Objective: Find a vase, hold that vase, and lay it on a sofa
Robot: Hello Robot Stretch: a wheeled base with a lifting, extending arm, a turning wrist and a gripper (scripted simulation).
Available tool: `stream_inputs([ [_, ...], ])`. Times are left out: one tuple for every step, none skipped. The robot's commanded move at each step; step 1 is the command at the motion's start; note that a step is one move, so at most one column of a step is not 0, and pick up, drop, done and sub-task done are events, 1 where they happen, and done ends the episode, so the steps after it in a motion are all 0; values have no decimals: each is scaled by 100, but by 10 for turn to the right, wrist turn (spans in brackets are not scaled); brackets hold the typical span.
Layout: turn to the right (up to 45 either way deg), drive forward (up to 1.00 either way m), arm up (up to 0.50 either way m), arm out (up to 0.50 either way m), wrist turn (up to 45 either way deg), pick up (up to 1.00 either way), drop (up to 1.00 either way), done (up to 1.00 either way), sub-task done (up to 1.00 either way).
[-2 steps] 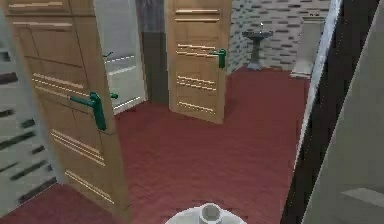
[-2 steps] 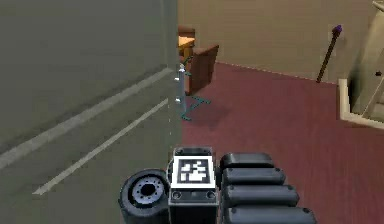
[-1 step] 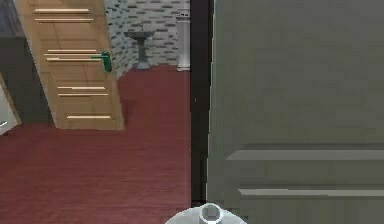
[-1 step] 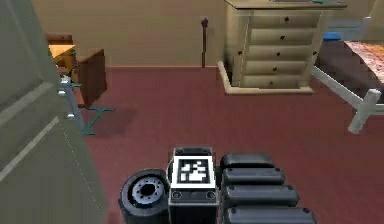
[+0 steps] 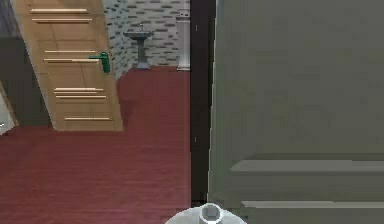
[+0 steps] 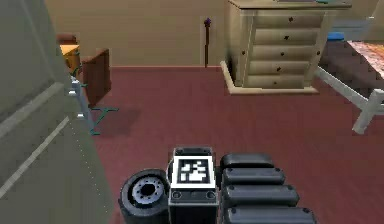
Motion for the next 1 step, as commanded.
stream_inputs([
  [-450, 0, 0, 0, 0, 0, 0, 0, 0],
])
